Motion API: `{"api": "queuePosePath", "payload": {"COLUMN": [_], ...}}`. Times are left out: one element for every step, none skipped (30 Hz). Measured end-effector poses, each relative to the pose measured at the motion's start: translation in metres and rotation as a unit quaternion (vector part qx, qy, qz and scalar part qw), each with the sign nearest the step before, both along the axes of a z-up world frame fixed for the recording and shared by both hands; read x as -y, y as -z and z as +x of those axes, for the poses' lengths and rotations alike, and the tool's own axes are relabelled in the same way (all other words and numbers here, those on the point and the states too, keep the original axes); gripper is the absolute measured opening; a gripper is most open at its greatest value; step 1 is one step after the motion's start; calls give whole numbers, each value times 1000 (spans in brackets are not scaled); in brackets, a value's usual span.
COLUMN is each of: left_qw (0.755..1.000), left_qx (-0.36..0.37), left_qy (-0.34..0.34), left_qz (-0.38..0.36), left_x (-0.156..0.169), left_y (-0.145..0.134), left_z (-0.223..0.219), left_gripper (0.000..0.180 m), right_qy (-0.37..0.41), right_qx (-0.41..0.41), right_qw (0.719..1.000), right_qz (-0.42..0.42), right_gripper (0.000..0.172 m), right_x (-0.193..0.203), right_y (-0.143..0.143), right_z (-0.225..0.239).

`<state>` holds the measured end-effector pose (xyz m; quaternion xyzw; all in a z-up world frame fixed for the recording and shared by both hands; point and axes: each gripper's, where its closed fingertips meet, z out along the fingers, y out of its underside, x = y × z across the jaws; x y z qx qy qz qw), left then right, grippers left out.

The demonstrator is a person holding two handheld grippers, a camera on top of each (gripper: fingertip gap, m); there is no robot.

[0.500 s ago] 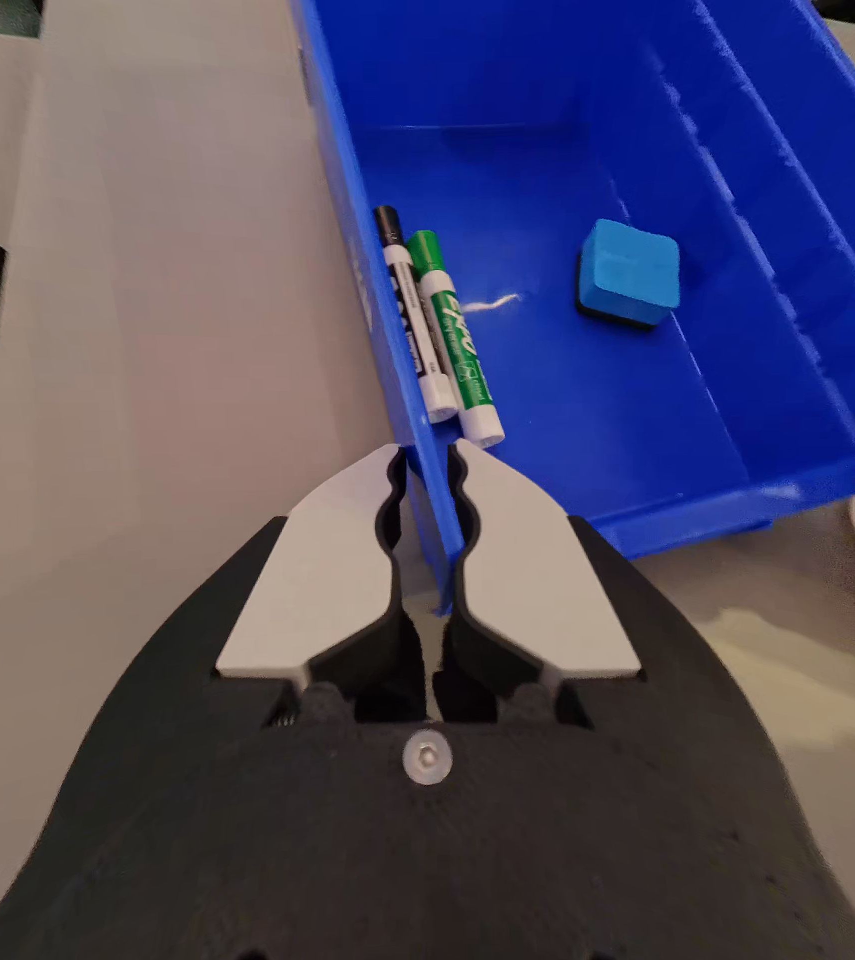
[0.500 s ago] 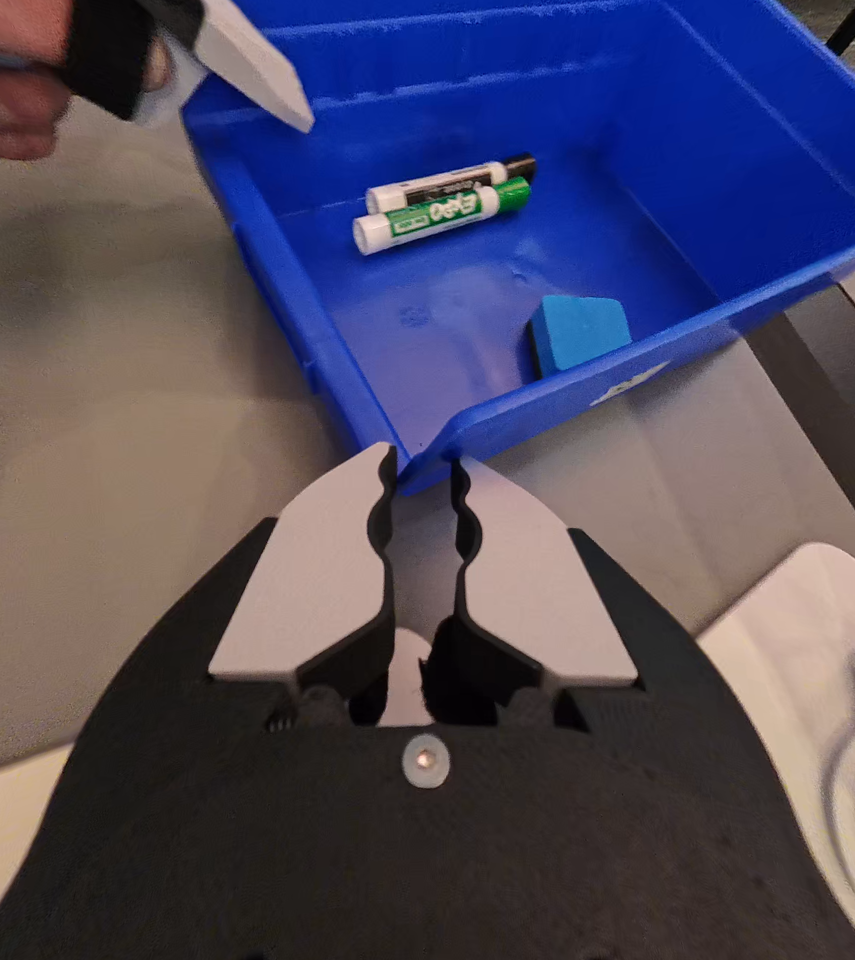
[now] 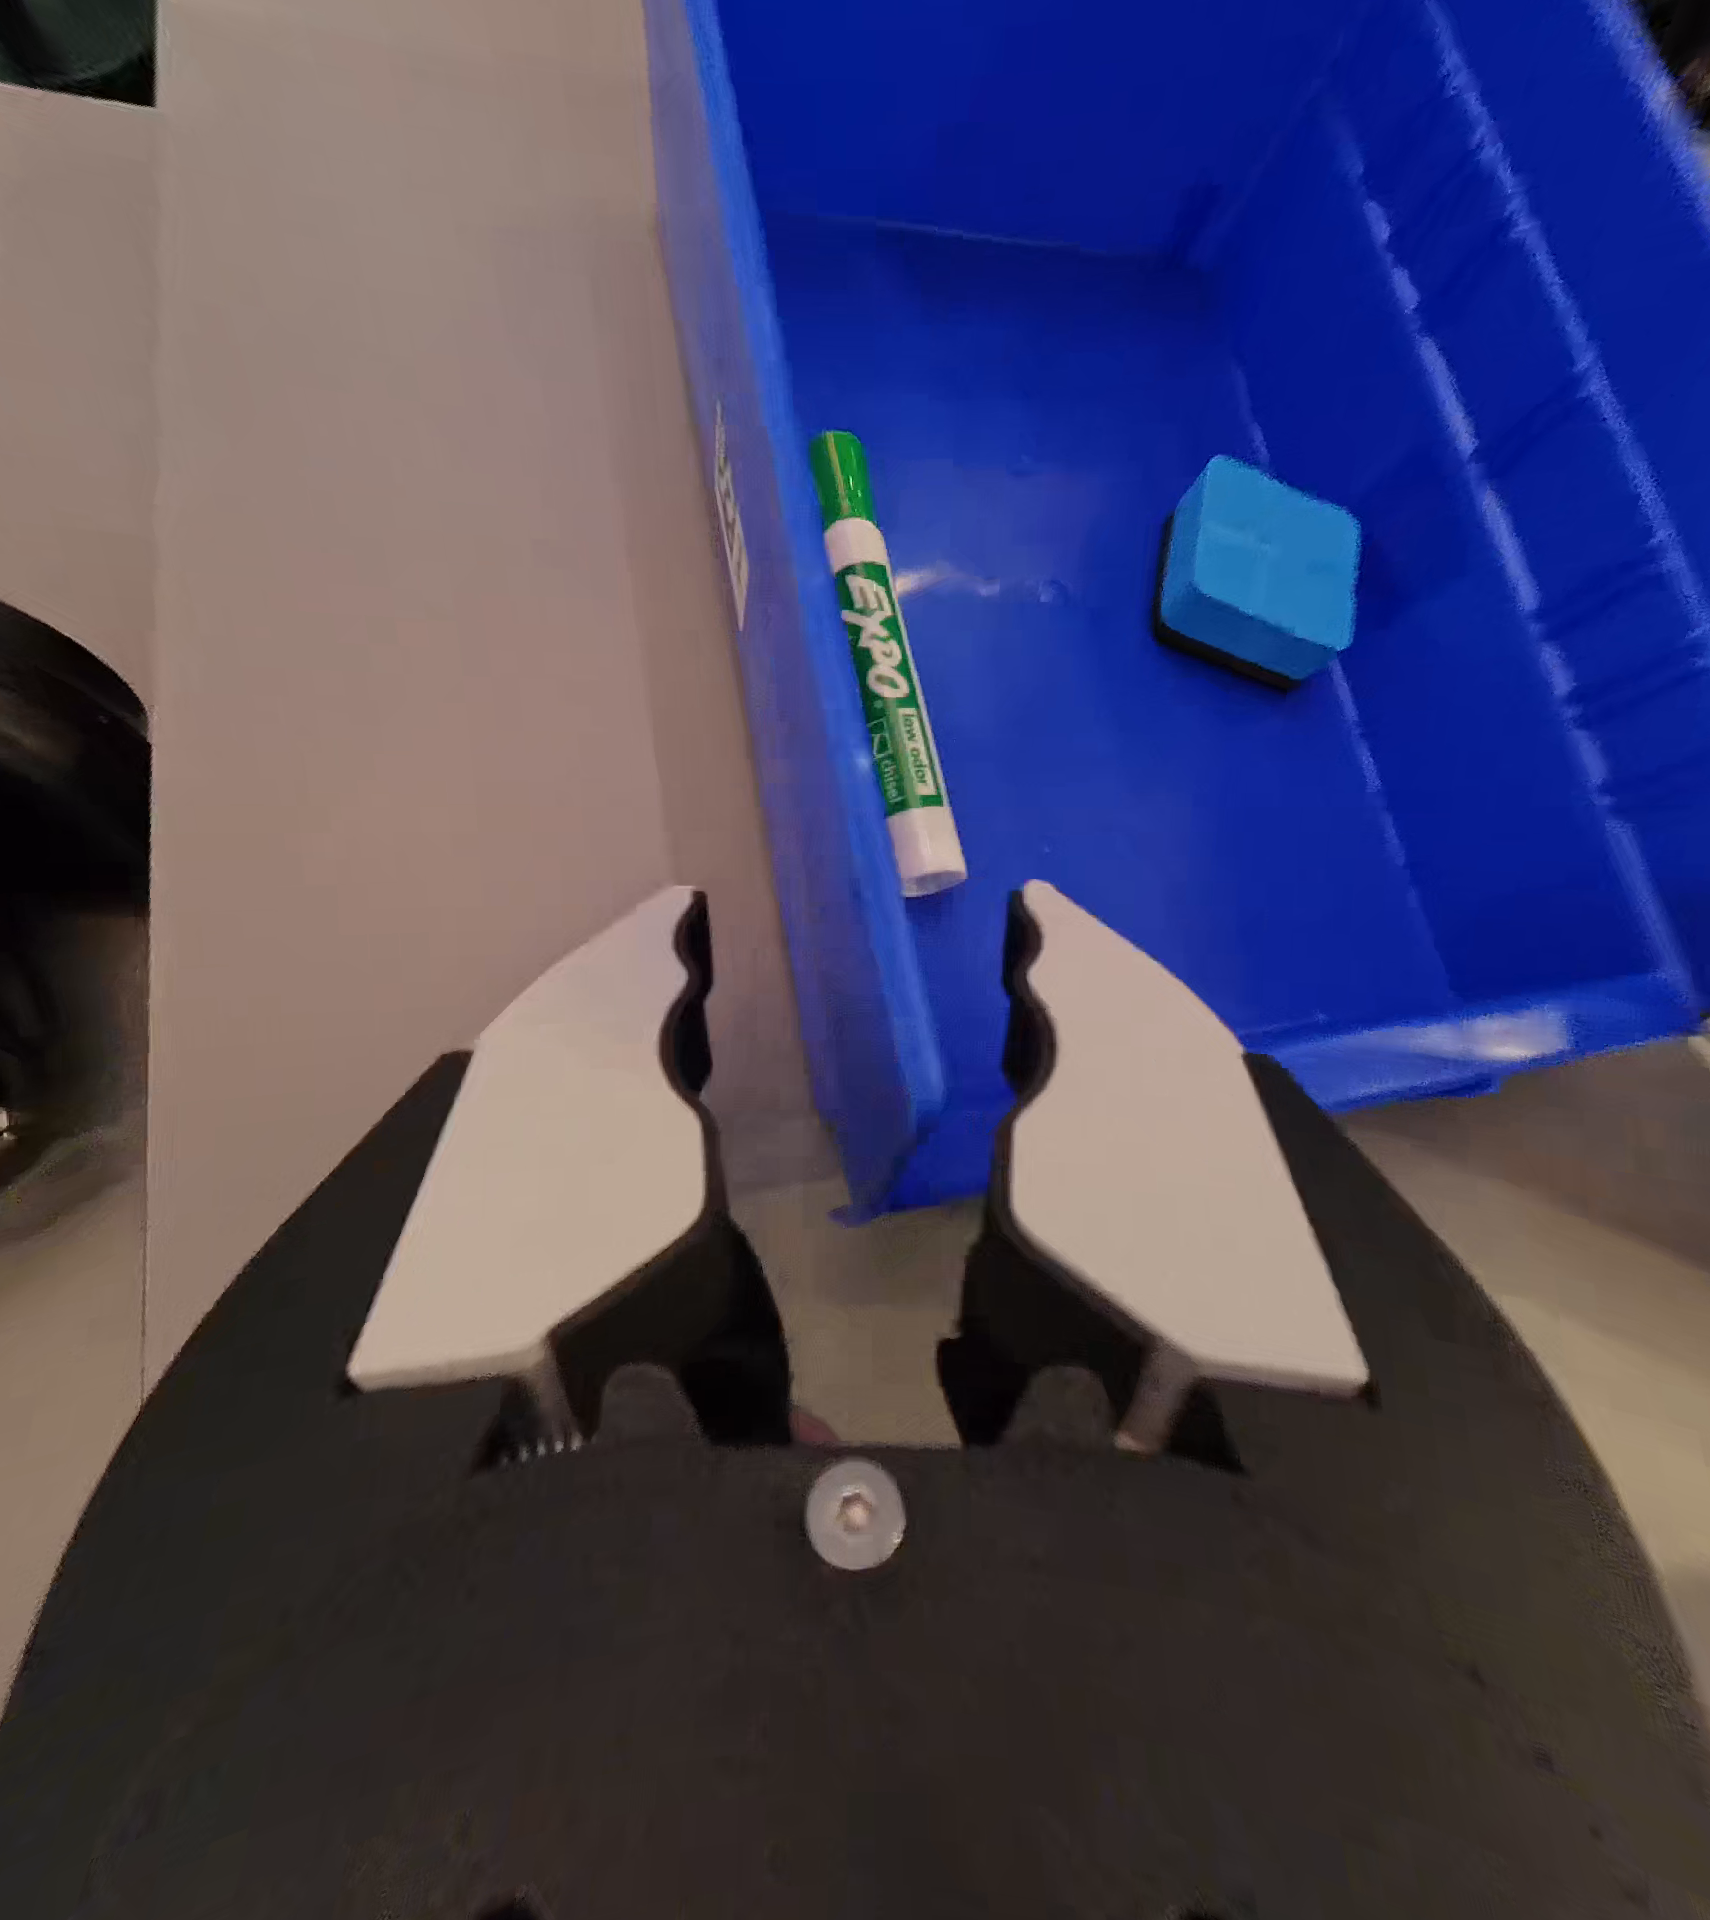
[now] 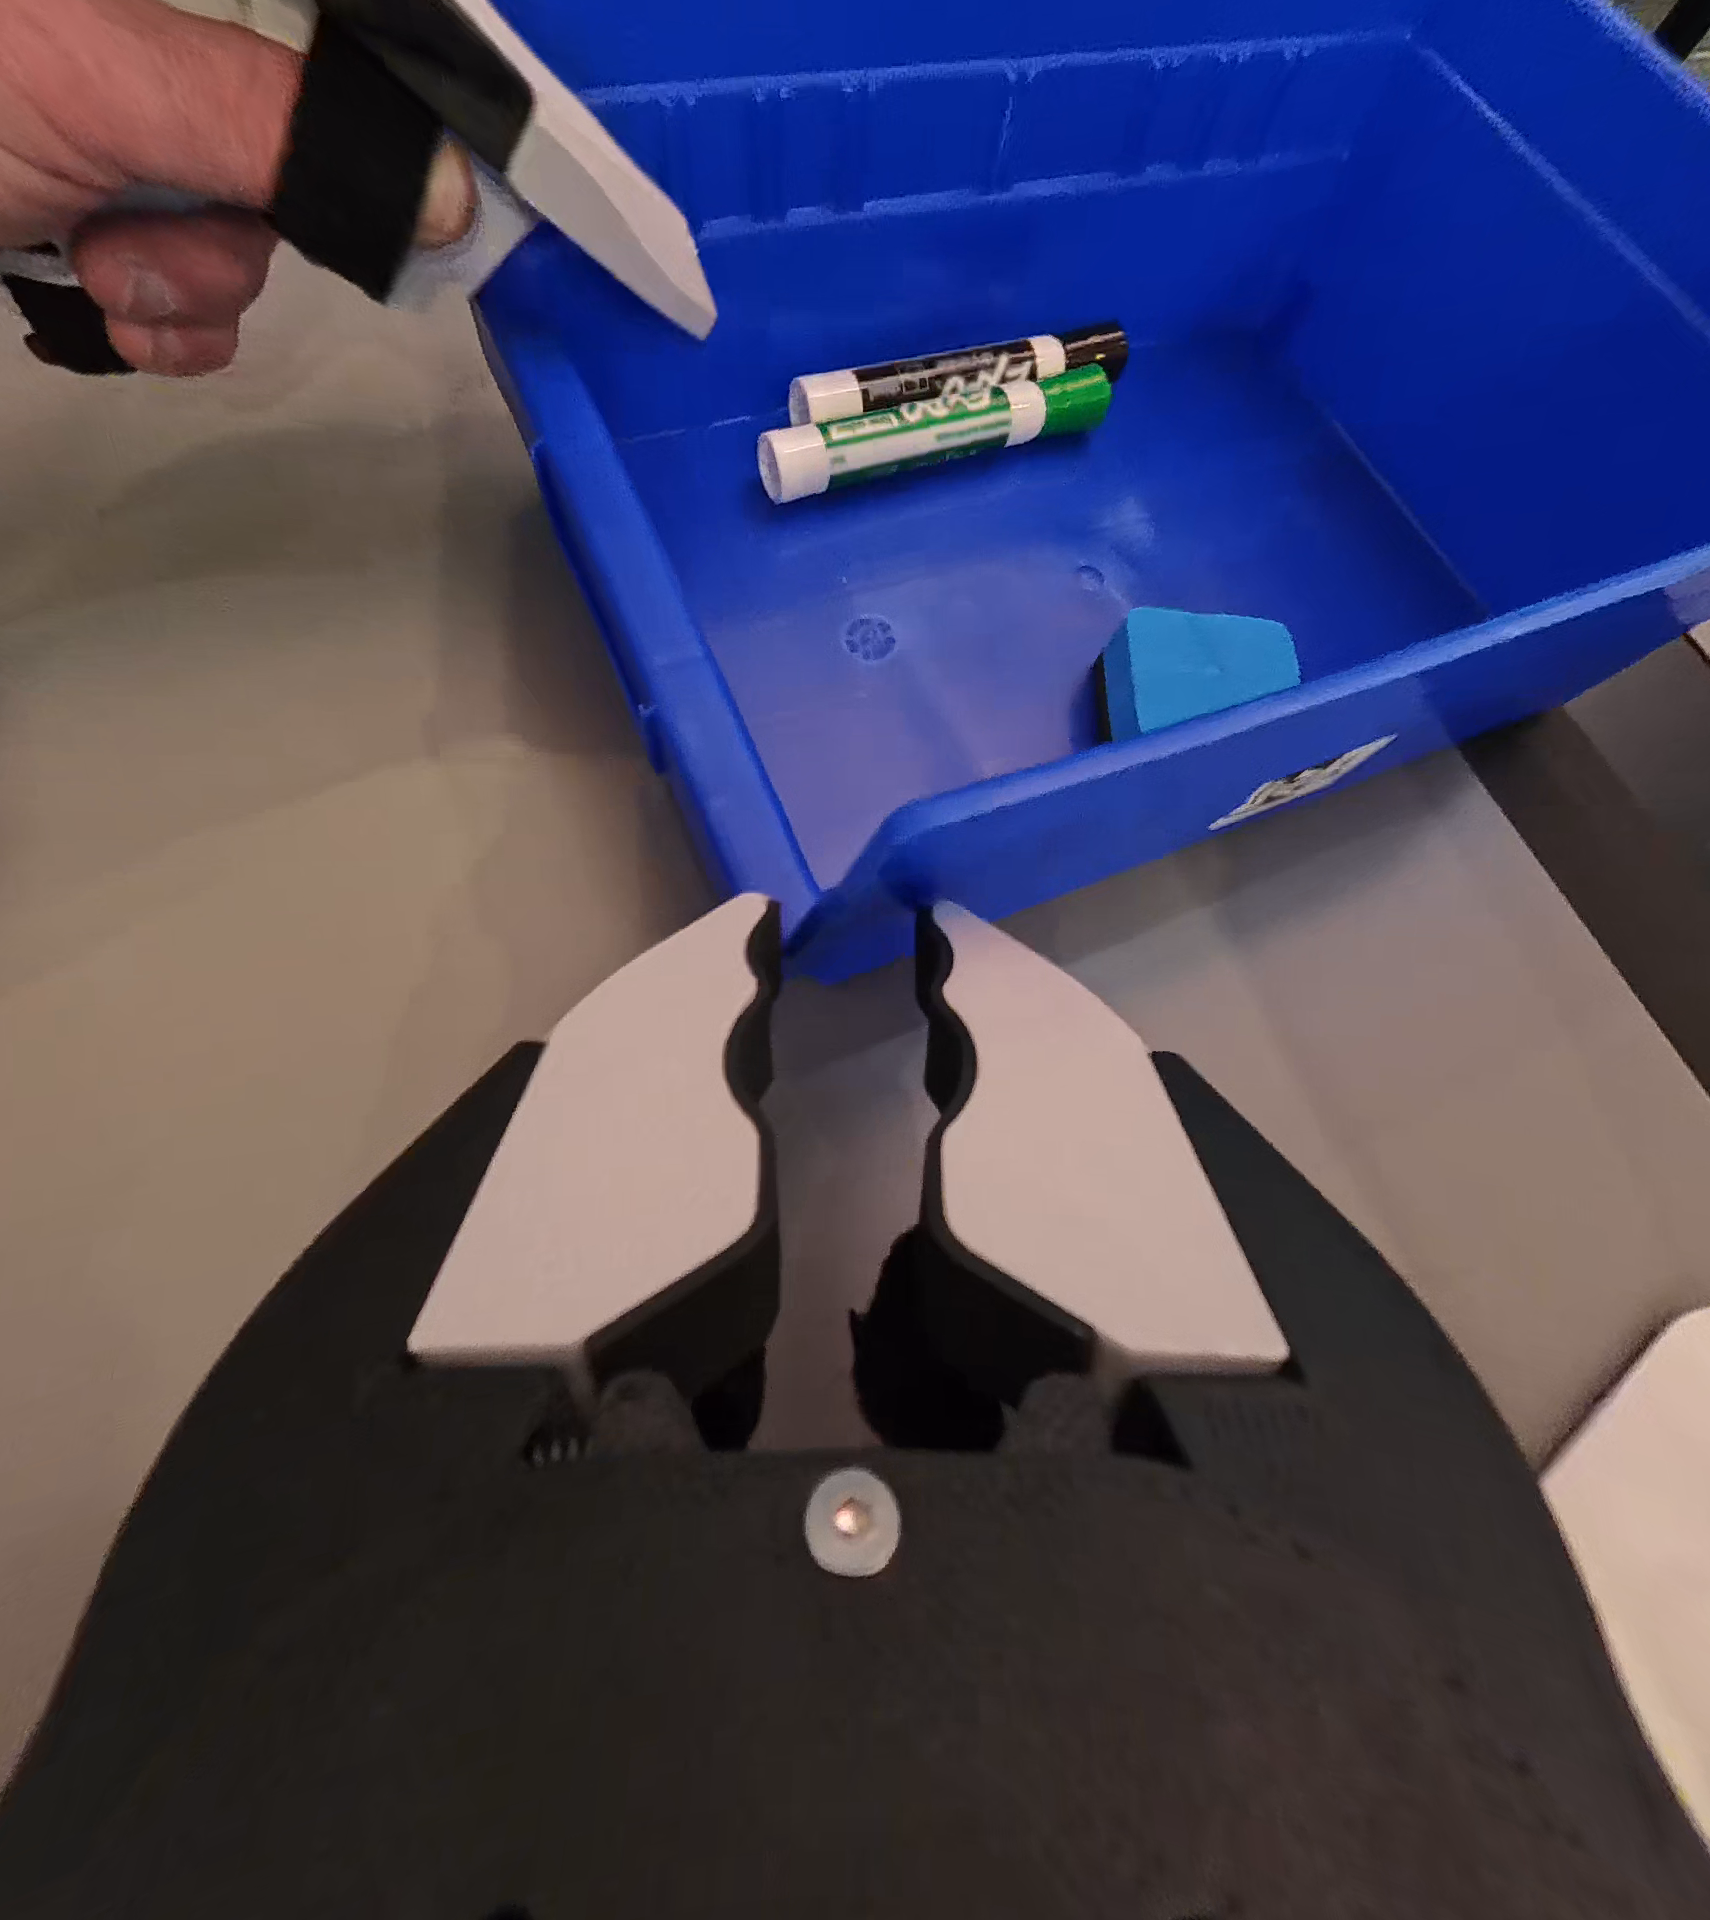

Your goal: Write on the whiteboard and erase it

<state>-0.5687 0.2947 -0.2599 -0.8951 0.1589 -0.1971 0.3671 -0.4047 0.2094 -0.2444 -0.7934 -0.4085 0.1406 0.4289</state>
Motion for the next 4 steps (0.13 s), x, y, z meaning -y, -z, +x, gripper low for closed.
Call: {"api": "queuePosePath", "payload": {"left_qw": [1000,999,998,997], "left_qx": [21,36,47,58], "left_qy": [-4,-7,-6,3], "left_qz": [3,19,35,49], "left_x": [3,8,16,29], "left_y": [-7,-17,-29,-42], "left_z": [-3,-6,-9,-9], "left_gripper": [58,62,66,68], "right_qy": [2,-1,-4,-5], "right_qx": [3,3,0,-6], "right_qw": [1000,1000,1000,1000], "right_qz": [6,13,16,22], "right_gripper": [33,35,34,32], "right_x": [0,3,8,14], "right_y": [-4,-10,-18,-27], "right_z": [5,12,21,32]}}
